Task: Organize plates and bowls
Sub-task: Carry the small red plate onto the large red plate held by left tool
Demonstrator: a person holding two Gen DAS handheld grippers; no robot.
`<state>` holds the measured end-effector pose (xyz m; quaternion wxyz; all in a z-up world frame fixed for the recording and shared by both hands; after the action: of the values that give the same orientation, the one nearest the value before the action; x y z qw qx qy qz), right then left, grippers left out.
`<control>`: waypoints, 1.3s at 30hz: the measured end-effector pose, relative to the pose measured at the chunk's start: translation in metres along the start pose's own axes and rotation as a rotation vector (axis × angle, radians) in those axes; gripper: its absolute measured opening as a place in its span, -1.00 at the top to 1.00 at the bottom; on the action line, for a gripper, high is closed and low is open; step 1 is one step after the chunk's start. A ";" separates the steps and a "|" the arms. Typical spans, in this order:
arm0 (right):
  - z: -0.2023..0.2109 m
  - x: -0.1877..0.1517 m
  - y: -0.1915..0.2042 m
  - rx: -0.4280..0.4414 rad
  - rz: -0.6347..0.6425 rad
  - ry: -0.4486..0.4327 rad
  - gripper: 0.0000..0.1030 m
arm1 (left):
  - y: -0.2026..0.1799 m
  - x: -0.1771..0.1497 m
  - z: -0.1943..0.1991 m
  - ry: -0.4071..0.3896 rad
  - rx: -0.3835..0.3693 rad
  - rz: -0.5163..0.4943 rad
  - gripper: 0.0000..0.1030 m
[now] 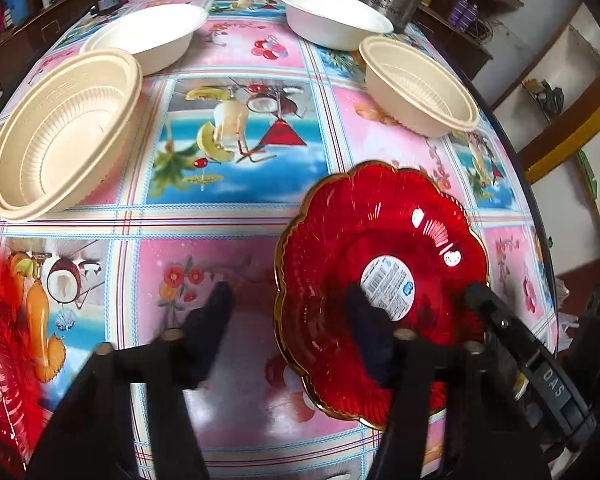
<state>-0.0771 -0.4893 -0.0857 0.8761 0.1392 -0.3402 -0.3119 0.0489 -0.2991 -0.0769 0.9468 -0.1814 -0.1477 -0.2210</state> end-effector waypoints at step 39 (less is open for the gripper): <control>-0.013 -0.074 0.223 0.177 0.417 -0.024 0.79 | 0.166 -0.079 0.162 -0.407 0.292 0.214 0.68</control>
<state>-0.0103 -0.2703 -0.0312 0.9019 0.1383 -0.3982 -0.0945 0.0274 -0.0654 -0.0069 0.9318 -0.0983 -0.3451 -0.0552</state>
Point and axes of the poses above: each gripper's, at about its wrist camera, not at the fingertips, and z roughly against the way its jaws point, y to its left, x to its top, the point moved 3 cm from there along -z, roughly the way its jaws point, and after that the axes turned 5 degrees about -x, right-handed, at the moved point
